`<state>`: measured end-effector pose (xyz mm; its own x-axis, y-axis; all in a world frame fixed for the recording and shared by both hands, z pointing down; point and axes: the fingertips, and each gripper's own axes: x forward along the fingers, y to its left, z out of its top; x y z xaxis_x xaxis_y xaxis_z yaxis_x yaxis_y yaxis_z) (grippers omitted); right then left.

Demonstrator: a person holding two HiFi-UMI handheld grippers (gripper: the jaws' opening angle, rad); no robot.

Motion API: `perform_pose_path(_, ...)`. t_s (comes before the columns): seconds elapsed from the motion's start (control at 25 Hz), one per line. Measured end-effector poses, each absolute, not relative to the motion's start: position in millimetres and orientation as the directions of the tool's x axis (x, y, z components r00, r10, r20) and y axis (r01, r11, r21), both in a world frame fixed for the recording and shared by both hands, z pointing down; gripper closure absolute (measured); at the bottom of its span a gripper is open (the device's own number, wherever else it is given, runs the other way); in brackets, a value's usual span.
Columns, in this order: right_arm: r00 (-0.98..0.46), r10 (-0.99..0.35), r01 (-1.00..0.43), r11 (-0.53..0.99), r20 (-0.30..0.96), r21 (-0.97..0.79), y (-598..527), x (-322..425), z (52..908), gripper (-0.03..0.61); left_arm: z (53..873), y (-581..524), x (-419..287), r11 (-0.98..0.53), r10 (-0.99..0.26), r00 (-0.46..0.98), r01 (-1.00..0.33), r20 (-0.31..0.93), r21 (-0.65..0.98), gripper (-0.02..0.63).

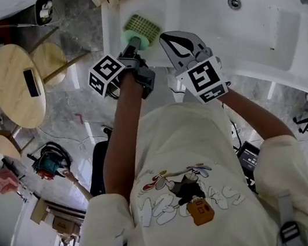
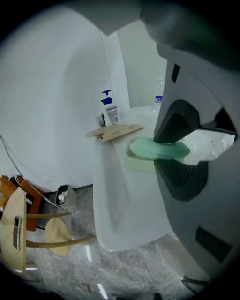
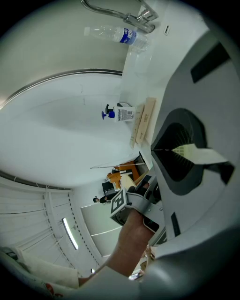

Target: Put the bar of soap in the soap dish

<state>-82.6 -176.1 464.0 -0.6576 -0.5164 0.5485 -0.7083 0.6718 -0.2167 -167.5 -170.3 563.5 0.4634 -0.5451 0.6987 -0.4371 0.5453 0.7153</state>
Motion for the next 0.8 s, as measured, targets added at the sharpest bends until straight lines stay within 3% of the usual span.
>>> perform_pose_path(0.8,-0.654,-0.521,-0.715,0.662,0.548,-0.224,-173.6,-74.6,463.4,0.572,565.3,-166.4,-170.8,0.566,-0.532,0.447,-0.444,0.720,0.694,0.492)
